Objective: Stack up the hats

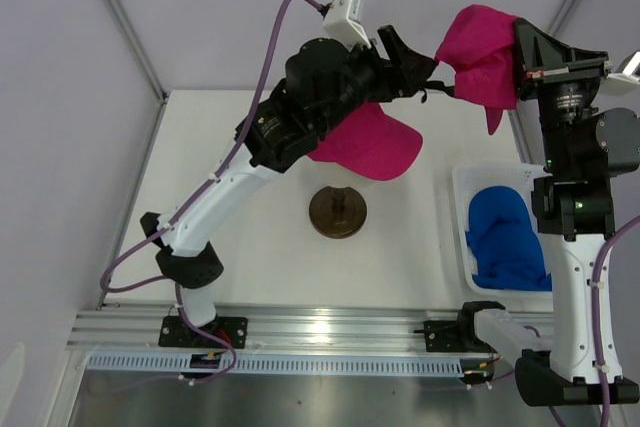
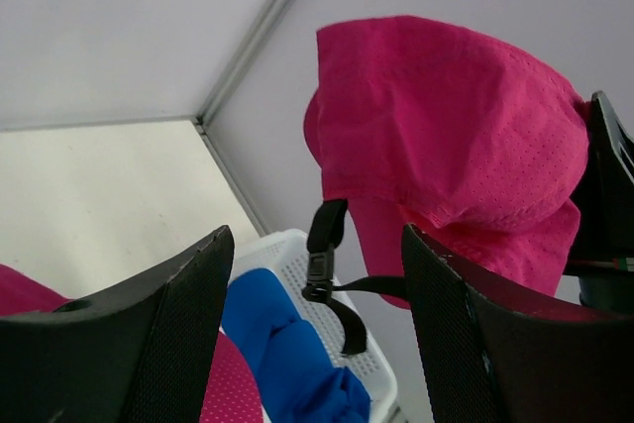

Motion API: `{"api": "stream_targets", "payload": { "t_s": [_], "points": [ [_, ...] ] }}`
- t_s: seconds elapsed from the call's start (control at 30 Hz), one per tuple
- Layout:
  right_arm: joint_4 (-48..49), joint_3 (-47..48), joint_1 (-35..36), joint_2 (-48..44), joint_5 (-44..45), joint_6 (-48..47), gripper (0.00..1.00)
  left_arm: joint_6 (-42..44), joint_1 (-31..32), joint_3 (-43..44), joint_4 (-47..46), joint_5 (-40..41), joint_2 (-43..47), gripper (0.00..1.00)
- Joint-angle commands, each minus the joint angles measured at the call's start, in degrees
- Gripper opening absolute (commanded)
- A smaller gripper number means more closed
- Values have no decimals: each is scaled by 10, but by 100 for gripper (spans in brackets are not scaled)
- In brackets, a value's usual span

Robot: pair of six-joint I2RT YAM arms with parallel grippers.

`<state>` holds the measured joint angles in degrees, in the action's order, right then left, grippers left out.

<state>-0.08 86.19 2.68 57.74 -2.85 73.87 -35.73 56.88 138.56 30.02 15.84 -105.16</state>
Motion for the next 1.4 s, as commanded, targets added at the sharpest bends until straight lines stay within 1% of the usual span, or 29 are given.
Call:
{"api": "stream_targets", "payload": {
  "t_s": [0.0, 0.1, 0.2, 0.27, 0.33, 0.37, 0.43, 0.47, 0.53, 0.57, 0.67, 0.7, 0.87, 0.93, 0.97, 1.0, 1.03, 1.07, 1.1, 1.13, 1.17, 1.2, 1.3, 1.37],
  "points": [
    [39, -2, 1, -6, 5, 8, 0, -45, 5, 15, 2, -33, -13, 72],
    [41, -4, 2, -9, 6, 4, 0, -47, 9, 12, 0, -46, -17, 70],
    [44, -5, 0, -11, 10, -4, 0, -47, 13, 13, 7, -46, -21, 66],
    [44, -7, 1, -14, 12, -3, 0, -48, 15, 11, 14, -43, -21, 65],
    [44, -7, 1, -15, 11, -1, 0, -50, 15, 7, 14, -42, -22, 59],
    [45, -8, 0, -14, 9, 2, 0, -51, 15, 6, 14, -44, -23, 53],
    [48, -11, 1, -12, 0, 15, 0, -52, 15, 10, 8, -49, -27, 47],
    [50, -11, 0, -11, -4, 19, 0, -51, 15, 13, 5, -49, -28, 37],
    [49, -9, 1, -9, -22, 28, 0, -49, 15, 13, 5, -38, -29, 25],
    [48, -9, 0, -9, -33, 30, 0, -45, 14, 18, 2, -34, -29, 16],
    [39, -9, 3, -17, -39, 30, 0, -36, 10, 24, -1, -20, -27, 1],
    [32, -10, 2, -20, -41, 30, 0, -33, 9, 26, -4, -18, -27, 1],
    [30, -4, 4, -25, -57, 23, 0, -16, -12, 35, -4, -20, -16, 1],
    [27, 3, 4, -25, -57, 15, 0, -20, -22, 35, 6, -42, -7, 1],
    [27, 4, 5, -25, -56, 15, 0, -21, -27, 36, 12, -47, -6, 6],
    [31, 3, 5, -24, -56, 15, 0, -21, -27, 34, 19, -48, -2, 16],
    [32, 3, 5, -23, -57, 15, 0, -21, -27, 29, 28, -54, 0, 45],
    [35, 2, 5, -21, -58, 18, 0, -22, -27, 27, 33, -56, 0, 55],
    [40, 2, 5, -20, -59, 18, 0, -22, -27, 25, 36, -58, 0, 61],
    [40, 2, 5, -18, -59, 19, 0, -22, -28, 24, 37, -61, -2, 71],
    [42, 2, 5, -17, -62, 20, 0, -23, -27, 19, 36, -64, -4, 74],
    [45, 2, 6, -17, -64, 22, 0, -25, -27, 18, 35, -70, -6, 74],
    [47, 3, 6, -16, -66, 22, 0, -41, -27, 21, 29, -102, -21, 73],
    [46, 3, 7, -17, -61, 18, 0, -58, -27, 21, 28, -120, -34, 71]
  ]
}}
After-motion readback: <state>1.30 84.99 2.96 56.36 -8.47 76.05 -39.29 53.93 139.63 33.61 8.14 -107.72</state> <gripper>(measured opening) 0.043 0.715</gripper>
